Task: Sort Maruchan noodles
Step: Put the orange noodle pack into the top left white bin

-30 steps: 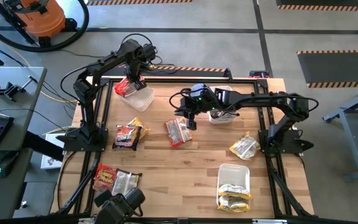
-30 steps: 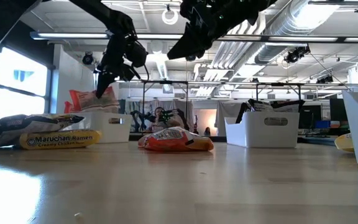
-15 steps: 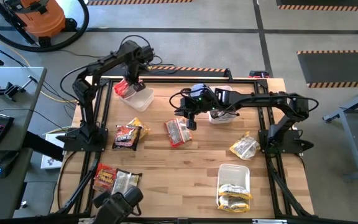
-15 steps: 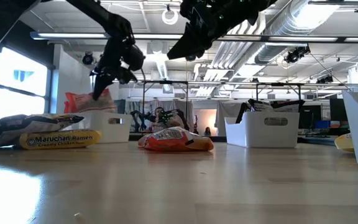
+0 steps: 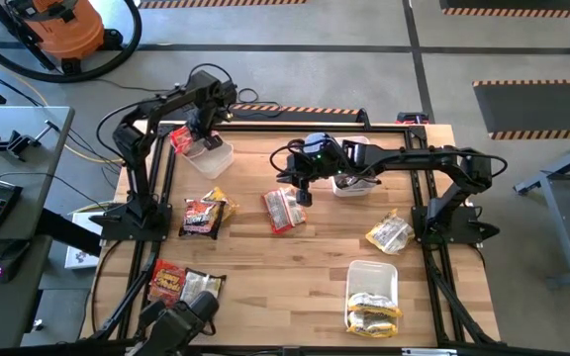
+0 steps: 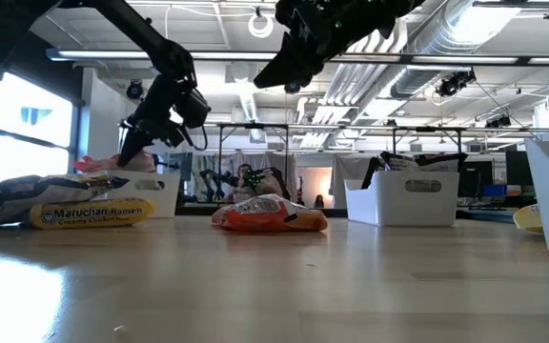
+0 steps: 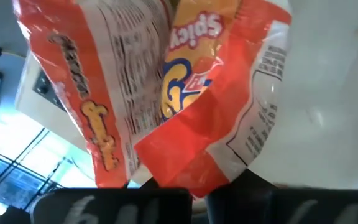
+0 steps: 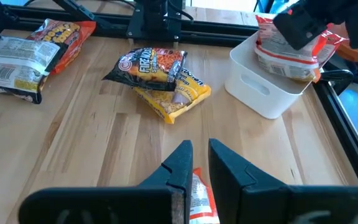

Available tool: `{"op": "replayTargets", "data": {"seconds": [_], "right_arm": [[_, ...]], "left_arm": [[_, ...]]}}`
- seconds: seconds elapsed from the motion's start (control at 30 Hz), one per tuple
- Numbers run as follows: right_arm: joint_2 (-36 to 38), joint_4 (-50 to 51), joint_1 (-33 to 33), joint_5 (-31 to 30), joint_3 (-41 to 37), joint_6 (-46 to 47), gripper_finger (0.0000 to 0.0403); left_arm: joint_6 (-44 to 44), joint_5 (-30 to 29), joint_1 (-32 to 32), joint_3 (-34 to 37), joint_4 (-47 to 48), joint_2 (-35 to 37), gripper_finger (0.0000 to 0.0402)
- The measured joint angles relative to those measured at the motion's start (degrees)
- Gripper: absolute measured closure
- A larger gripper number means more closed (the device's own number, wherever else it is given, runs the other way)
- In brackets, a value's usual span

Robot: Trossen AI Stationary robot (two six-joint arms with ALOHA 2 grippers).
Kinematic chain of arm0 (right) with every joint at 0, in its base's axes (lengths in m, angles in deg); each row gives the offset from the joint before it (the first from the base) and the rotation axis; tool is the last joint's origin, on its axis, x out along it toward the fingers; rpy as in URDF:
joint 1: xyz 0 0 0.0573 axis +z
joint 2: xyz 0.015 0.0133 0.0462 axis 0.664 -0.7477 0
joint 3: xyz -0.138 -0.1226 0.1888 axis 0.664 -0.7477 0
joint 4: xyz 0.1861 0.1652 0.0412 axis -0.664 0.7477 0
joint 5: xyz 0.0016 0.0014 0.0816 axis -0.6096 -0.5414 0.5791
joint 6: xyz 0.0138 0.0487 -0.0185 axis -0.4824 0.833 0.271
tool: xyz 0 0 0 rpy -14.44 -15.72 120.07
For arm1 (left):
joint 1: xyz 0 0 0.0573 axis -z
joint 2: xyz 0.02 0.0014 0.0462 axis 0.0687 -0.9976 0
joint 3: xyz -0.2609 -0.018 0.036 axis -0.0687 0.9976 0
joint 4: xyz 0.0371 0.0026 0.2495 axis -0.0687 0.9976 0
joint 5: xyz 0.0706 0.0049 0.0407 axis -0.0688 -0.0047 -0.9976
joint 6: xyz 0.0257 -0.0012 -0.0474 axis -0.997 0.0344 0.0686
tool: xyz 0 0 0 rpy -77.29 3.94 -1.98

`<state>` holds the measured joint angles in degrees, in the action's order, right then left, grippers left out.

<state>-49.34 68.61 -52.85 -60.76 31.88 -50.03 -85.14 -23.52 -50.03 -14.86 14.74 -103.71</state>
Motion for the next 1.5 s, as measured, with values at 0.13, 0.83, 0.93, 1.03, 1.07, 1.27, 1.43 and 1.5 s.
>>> {"op": "replayTargets", "data": {"seconds": [0.13, 0.83, 0.93, 1.03, 1.07, 1.27, 1.43, 1.5], "right_arm": [[0.0, 0.4, 0.0, 0.0, 0.0, 0.9, 0.0370], [0.0, 1.1, 0.0, 0.1, 0.0, 0.7, 0.0370], [0.0, 1.1, 0.0, 0.2, 0.0, 0.7, 0.0370], [0.0, 1.1, 0.0, 0.2, 0.0, 0.7, 0.0370], [0.0, 1.1, 0.0, 0.2, 0.0, 0.7, 0.0370], [0.0, 1.1, 0.0, 0.3, 0.0, 0.7, 0.0370], [0.0, 1.1, 0.0, 0.4, 0.0, 0.4, 0.0370], [0.0, 1.0, 0.0, 0.5, 0.0, 0.4, 0.0370]], "left_arm": [[-2.7, -0.5, -0.6, 0.0, -2.4, 0.0, 0.0391], [-4.3, 4.4, -1.6, 0.0, -9.2, 8.3, 0.0266], [-4.3, 5.2, -2.1, 0.5, -11.8, 8.3, 0.0258], [-5.4, 8.5, -2.3, 2.5, -15.4, 8.3, 0.0251], [-5.9, 10.2, -2.4, 3.3, -16.4, 8.3, 0.0250], [-8.5, 12.6, -1.9, 8.4, -18.1, 8.2, 0.0278], [-9.9, 4.8, -0.8, 8.4, -14.7, 9.5, 0.0351], [-9.9, 4.1, -0.6, 8.4, -13.6, 10.3, 0.0379]]}}
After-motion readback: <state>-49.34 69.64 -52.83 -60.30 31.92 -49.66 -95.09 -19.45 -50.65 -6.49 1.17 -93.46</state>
